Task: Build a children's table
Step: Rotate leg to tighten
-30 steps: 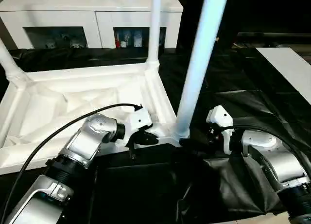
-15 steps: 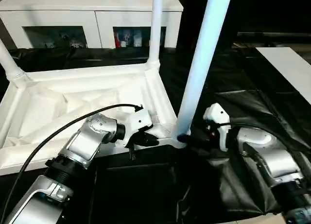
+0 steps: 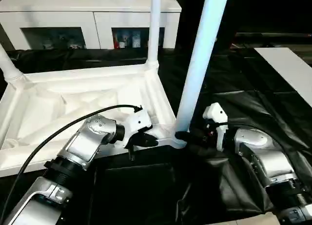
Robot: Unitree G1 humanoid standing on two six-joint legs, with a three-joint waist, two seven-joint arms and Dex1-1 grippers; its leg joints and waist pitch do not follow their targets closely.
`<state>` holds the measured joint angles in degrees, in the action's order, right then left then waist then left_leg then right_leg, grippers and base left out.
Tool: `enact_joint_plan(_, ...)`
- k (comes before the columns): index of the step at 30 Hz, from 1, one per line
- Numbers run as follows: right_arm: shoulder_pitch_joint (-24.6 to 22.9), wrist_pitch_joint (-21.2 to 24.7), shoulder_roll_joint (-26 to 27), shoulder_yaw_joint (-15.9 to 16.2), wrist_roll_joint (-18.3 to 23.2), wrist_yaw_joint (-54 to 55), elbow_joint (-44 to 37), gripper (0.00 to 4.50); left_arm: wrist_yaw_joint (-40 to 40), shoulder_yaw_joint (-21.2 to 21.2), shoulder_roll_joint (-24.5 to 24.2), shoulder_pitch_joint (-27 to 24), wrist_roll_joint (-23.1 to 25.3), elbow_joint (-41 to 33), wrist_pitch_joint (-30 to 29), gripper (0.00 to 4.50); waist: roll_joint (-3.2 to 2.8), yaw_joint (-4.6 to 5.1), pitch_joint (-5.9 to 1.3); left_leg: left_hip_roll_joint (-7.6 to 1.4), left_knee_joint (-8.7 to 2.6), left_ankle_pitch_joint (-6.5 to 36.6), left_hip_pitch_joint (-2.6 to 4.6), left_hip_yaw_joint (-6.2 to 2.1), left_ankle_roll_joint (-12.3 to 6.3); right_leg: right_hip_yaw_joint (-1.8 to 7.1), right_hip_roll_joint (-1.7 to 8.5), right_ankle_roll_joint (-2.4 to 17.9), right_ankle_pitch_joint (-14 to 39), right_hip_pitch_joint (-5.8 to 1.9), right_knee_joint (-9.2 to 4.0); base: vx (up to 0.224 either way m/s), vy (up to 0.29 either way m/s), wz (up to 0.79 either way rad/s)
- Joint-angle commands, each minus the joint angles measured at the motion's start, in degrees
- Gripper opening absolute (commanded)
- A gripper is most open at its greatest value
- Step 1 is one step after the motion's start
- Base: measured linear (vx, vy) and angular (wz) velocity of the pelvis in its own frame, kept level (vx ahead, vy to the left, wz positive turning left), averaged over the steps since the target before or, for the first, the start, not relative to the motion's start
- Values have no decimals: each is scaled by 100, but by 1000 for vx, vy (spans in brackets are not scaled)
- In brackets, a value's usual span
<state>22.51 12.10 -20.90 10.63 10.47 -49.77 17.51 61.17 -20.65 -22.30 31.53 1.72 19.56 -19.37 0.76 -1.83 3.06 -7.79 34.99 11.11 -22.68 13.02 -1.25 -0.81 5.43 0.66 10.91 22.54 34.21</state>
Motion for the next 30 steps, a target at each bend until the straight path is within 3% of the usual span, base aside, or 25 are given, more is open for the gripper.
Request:
enact_joint_plan(1, 39, -6, 106, 79, -397, 613, 392, 206, -302, -80, 238, 45, 62, 119, -23, 0, 20, 16, -334, -546, -516, 1405, 219, -318, -19, 157, 368, 1316, 1158, -133, -361, 0, 0, 0)
enact_joint_plan(4, 272, 220, 762, -455, -410, 2151, 780, 205, -1661, 372, 912, 344, 107, 849, -210, 0, 22, 71, -315, -527, -550, 2137, 286, -364, 402, 158, 357, 1031, 2176, -46, -454, 0, 0, 0)
enact_joint_plan(5, 272, 220, 762, -455, -410, 2151, 780, 205, -1661, 372, 912, 344, 107, 849, -210, 0, 18, 83, -311, -525, -556, 2202, 285, -370, 451, 161, 352, 990, 2255, -33, -457, 0, 0, 0)
enact_joint_plan(7, 518, 407, 1221, -656, -603, 3350, 1153, 204, -2592, 608, 1449, 600, 112, 1406, -409, 0, 9, 121, -326, -511, -588, 2295, 261, -402, 597, 145, 338, 891, 2212, -32, -457, 0, 0, 0)
enact_joint_plan(8, 535, 415, 1246, -662, -616, 3413, 1184, 204, -2650, 614, 1473, 616, 124, 1437, -411, 0, 9, 119, -330, -512, -592, 2320, 272, -401, 607, 142, 341, 870, 2191, -29, -467, 0, 0, 0)
enact_joint_plan(11, 734, 531, 1520, -665, -774, 4023, 1504, 204, -3135, 674, 1737, 781, 214, 1762, -336, 0, -2, 150, -337, -503, -589, 2243, 263, -377, 496, 153, 331, 863, 1803, -35, -489, 0, 0, 0)
enact_joint_plan(12, 808, 534, 1612, -656, -812, 4192, 1621, 204, -3296, 714, 1833, 840, 226, 1885, -290, 0, -1, 172, -339, -488, -577, 2263, 280, -364, 475, 155, 325, 893, 1792, -8, -499, 0, 0, 0)
enact_joint_plan(14, 1183, 457, 1988, -753, -862, 4934, 2223, 204, -3864, 811, 2140, 1096, 272, 2409, 65, 0, -12, 177, -343, -480, -563, 2221, 269, -365, 419, 161, 346, 901, 1813, -20, -517, 0, 0, 0)
enact_joint_plan(17, 1443, 261, 2154, -787, -928, 5207, 2598, 203, -4077, 876, 2230, 1208, 309, 2619, 233, 0, -5, 190, -353, -491, -573, 2270, 279, -374, 417, 143, 345, 844, 1828, -21, -522, 0, 0, 0)
enact_joint_plan(18, 1534, 85, 2231, -861, -848, 5159, 2655, 203, -4087, 880, 2206, 1227, 320, 2635, 281, 0, -8, 195, -357, -491, -582, 2211, 256, -380, 397, 139, 340, 836, 1697, -46, -502, 0, 0, 0)
enact_joint_plan(21, 1528, -207, 2203, -842, -830, 5022, 2486, 273, -3957, 827, 2100, 1198, 332, 2545, 317, 0, -3, 165, -374, -504, -581, 1885, 233, -351, 245, 142, 346, 896, 1212, -81, -460, 0, 0, 0)
enact_joint_plan(23, 1479, -280, 2161, -807, -849, 4880, 2335, 279, -3828, 795, 2043, 1184, 334, 2508, 377, 0, -6, 154, -382, -499, -565, 1727, 227, -337, 158, 141, 343, 947, 1047, -87, -445, 0, 0, 0)
enact_joint_plan(24, 1462, -329, 2131, -794, -865, 4824, 2278, 293, -3760, 805, 2017, 1189, 316, 2522, 428, 0, 4, 175, -386, -502, -564, 1526, 164, -349, 36, 137, 358, 996, 936, -145, -419, 0, 0, 0)
enact_joint_plan(25, 1412, -336, 2068, -757, -847, 4659, 2130, 308, -3609, 777, 1948, 1177, 318, 2493, 501, 0, 9, 169, -408, -501, -545, 1379, 159, -346, -31, 128, 358, 1025, 859, -158, -407, 0, 0, 0)
enact_joint_plan(27, 1321, -238, 1958, -717, -756, 4372, 1865, 315, -3354, 713, 1825, 1133, 330, 2399, 557, 0, -18, 137, -408, -502, -524, 1263, 182, -327, -114, 138, 357, 1058, 720, -137, -410, 0, 0, 0)
enact_joint_plan(28, 1189, -89, 1778, -598, -674, 3862, 1576, 315, -3053, 648, 1696, 1060, 311, 2231, 558, 0, 3, 122, -420, -503, -498, 1040, 167, -313, -267, 140, 358, 1155, 448, -159, -380, 0, 0, 0)
enact_joint_plan(30, 870, 269, 1382, -315, -486, 2786, 1048, 315, -2553, 601, 1503, 912, 194, 1955, 650, 0, -22, 72, -420, -525, -477, 803, 163, -308, -436, 131, 358, 1230, 117, -183, -349, 0, 0, 0)
